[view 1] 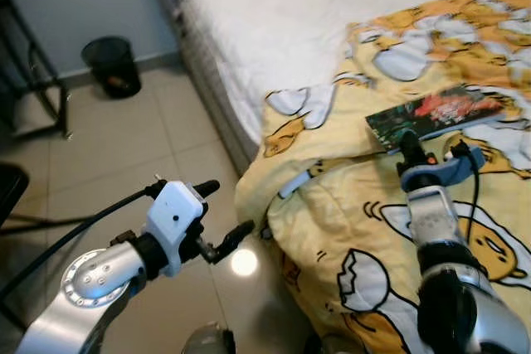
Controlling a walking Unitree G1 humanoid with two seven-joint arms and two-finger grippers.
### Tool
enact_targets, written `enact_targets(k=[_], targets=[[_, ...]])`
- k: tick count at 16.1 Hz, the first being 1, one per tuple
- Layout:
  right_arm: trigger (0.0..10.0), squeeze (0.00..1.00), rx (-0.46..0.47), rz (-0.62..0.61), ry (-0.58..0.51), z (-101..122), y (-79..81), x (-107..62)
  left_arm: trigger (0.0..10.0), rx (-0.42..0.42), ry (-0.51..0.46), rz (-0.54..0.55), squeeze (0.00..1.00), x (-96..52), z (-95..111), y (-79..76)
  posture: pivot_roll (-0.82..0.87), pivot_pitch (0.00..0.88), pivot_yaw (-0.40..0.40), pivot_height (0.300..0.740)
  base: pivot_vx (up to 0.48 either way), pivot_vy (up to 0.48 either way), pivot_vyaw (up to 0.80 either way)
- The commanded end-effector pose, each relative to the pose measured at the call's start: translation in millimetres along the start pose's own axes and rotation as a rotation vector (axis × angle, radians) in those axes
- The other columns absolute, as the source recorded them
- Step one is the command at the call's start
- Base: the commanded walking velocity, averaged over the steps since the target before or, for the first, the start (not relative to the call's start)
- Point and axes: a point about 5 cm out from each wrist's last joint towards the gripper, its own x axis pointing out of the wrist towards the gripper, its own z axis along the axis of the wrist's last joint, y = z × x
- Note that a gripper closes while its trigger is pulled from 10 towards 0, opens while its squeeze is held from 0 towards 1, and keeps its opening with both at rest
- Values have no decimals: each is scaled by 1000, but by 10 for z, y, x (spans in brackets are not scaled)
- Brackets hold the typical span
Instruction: Clean up the room
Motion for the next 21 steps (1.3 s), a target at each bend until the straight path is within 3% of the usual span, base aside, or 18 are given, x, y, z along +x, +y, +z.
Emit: enact_targets(k=[1, 2, 3, 4, 5, 6, 9, 10, 12, 13, 14, 15, 17, 18, 20, 21], targets=[[0, 0, -166, 74, -18, 93, 144, -18, 10000, 2, -1, 61, 659, 38, -16, 32, 17, 0, 13, 740, 0, 0, 0], [0, 0, -254, 78, -10, 86, 179, -50, 10000, -6, -3, 113, 659, 45, -28, 74, 8, 0, 17, 740, 0, 0, 0], [0, 0, -276, 74, -3, 73, 184, -63, 10000, -11, -5, 129, 659, 49, -39, 89, 3, 0, 19, 740, 0, 0, 0], [0, 0, -421, 97, 38, -18, 207, -145, 10000, -25, 13, 188, 655, 32, -101, 127, -7, 0, 17, 740, 0, 0, 0], [0, 0, -484, 107, 67, -100, 212, -224, 10000, -28, 28, 224, 651, 28, -146, 143, -4, 0, 12, 740, 0, 0, 0], [0, 0, -451, 101, 79, -157, 205, -274, 10000, -29, 30, 256, 651, 55, -163, 164, 3, 0, 5, 740, 0, 0, 0], [0, 0, -494, 147, 116, -260, 237, -328, 10000, -47, -15, 309, 529, 169, -116, 256, 6, 0, -2, 740, 0, 0, 0], [0, 0, -490, 171, 129, -271, 259, -315, 10000, -55, -27, 308, 475, 211, -106, 275, 5, 0, 1, 740, 0, 0, 0], [0, 0, -412, 356, 250, -327, 375, -344, 10000, -128, -58, 259, 24, 258, -75, 349, 4, 0, 1, 740, 0, 0, 0], [0, 0, -399, 390, 274, -338, 386, -357, 10000, -141, -63, 247, 24, 267, -74, 355, -2, 0, 2, 740, 0, 0, 0], [0, 0, -343, 479, 298, -300, 393, -372, 10000, -210, -108, 221, 114, 292, -68, 434, -7, 0, -2, 740, 0, 0, 0], [0, 0, -314, 512, 299, -267, 397, -372, 10000, -247, -144, 215, 1000, 299, -56, 489, -8, 0, -2, 740, 0, 0, 0], [0, 0, -223, 705, 362, -145, 490, -397, 10000, -324, -264, 184, 1000, 312, 84, 781, -8, 0, -10, 740, 0, 0, 0], [0, 0, -220, 743, 381, -137, 517, -407, 10000, -346, -287, 175, 1000, 309, 120, 831, -8, 0, -11, 740, 0, 0, 0], [0, 0, -176, 894, 446, -109, 661, -454, 10000, -501, -404, 86, 1000, 273, 296, 991, -2, 0, -16, 740, 0, 0, 0], [0, 0, -147, 989, 499, -123, 764, -512, 10000, -573, -436, 0, 149, 277, 332, 1020, 2, 0, -22, 740, 0, 0, 0]])
